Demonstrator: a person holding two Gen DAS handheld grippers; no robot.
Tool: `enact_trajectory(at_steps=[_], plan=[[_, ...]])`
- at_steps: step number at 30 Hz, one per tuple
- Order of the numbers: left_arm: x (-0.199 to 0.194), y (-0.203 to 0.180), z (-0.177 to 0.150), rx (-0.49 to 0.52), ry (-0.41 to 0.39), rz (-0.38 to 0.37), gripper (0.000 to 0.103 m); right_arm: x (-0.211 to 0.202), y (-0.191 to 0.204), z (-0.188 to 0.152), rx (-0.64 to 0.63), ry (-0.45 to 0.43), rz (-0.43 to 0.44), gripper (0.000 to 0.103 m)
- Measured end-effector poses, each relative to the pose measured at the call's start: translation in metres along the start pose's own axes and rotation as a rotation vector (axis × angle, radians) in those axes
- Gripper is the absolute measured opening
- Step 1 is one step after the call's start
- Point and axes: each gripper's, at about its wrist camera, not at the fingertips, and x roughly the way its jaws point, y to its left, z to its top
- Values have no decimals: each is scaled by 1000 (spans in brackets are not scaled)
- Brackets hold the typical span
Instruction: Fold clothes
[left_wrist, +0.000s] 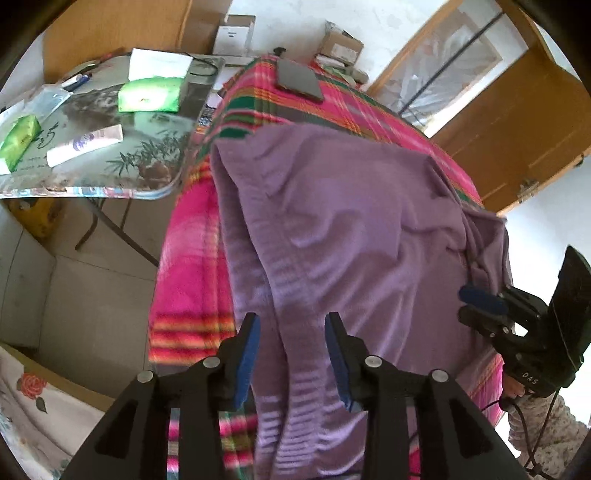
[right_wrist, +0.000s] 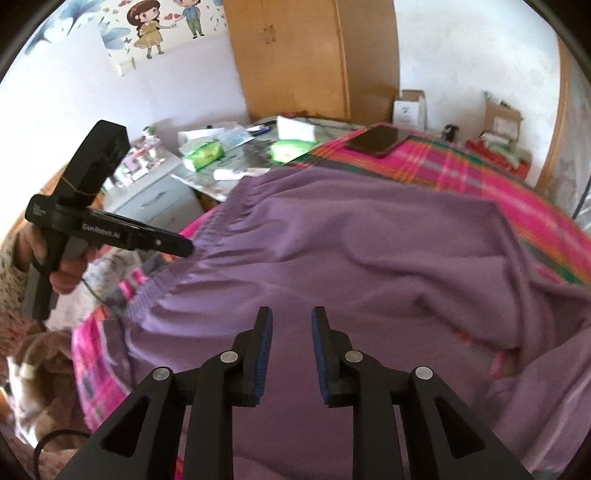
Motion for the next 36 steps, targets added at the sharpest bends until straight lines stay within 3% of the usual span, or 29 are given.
enact_trajectory(at_steps=[7,12,17,20,23,27,31,33,36], plan=[[-2,-5,-20,-10,22,25,37,1,20,-14,19,2,55,22],[0,-7,-24,-10,24,-5,37,0,26,-21,25,3,63,23],[5,3,-17,-115,2,-82,35,1,28,-26,51,6,68,23],[4,9,-18,-164,-4,-116,15,2,29,-29,66,8,71,23],[-3,16,-21,-192,-33,-156,7,3,30,-32,82,10,73,23],[-9,20,-25,-212,-59,-194,7,6,29,-33,96,16,84,23],[-1,18,-24,-208,-30,-204,8,9,32,-33,93,20,90,23],[2,18,-24,-206,-20,-206,19,10,33,-33,96,20,95,23],[6,17,-25,-204,-13,-202,21,13,35,-33,97,27,99,23]])
